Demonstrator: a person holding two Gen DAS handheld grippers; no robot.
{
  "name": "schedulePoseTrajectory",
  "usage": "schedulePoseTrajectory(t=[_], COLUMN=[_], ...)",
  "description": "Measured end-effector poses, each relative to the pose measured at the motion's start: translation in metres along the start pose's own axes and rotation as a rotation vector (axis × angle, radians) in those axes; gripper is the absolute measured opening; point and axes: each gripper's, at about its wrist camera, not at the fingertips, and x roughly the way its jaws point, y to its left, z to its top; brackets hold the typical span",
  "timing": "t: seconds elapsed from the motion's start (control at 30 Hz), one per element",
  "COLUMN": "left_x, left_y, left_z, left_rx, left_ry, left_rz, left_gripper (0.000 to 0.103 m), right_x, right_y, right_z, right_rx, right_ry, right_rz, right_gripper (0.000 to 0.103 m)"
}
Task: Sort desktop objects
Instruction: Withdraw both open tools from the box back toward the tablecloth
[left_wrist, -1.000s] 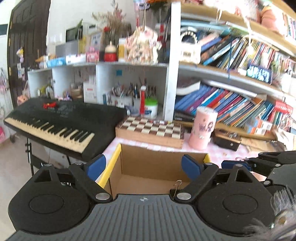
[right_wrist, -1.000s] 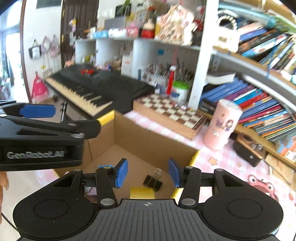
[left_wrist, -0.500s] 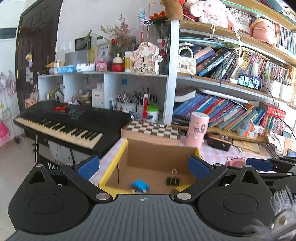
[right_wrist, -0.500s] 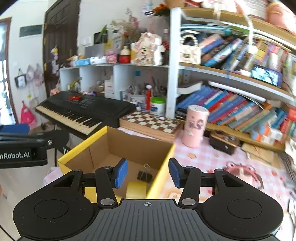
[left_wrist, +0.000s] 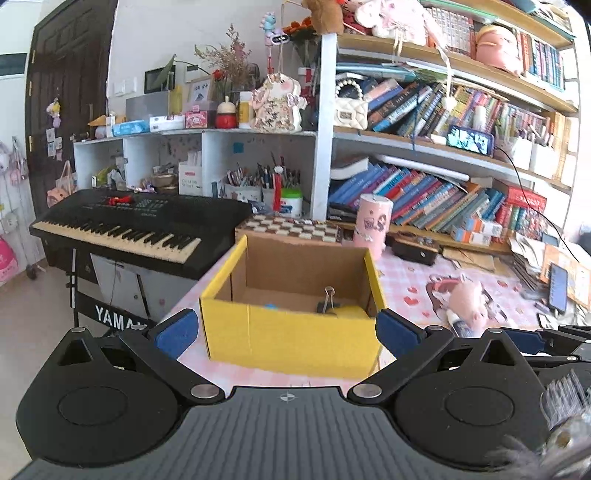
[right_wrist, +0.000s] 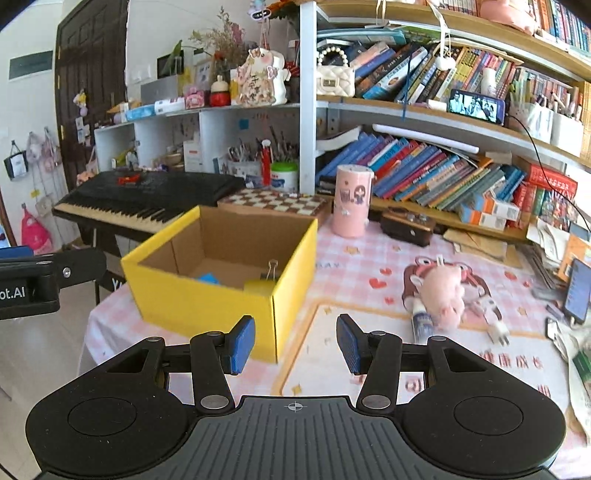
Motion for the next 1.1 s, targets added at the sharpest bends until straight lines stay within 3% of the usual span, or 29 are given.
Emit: schedulePoseTrajectory(t=[0.57,0.73,1.1], left_x=[-0.018,-0.013,0.002], left_y=[-0.013,-0.022,-0.063], left_z=[-0.078,-0.081,-0.081], left_rx=[0.071,0.079,0.142], left_ry=[0.229,0.25,0.274], left_rz=[-0.045,-0.088,-0.189], left_gripper=[0.103,0.103,0.103], right_x=[-0.031,-0.039,-0.045], right_y=[0.004,-0.002,-0.037], right_z=[-0.079,-0.087,-0.099], right_rx=[0.068,0.075,0.154], right_ry=[0.181,0.199,0.232], right_rz=[-0.098,-0.135,-0.223], right_gripper=[0.049,0.055,0.056])
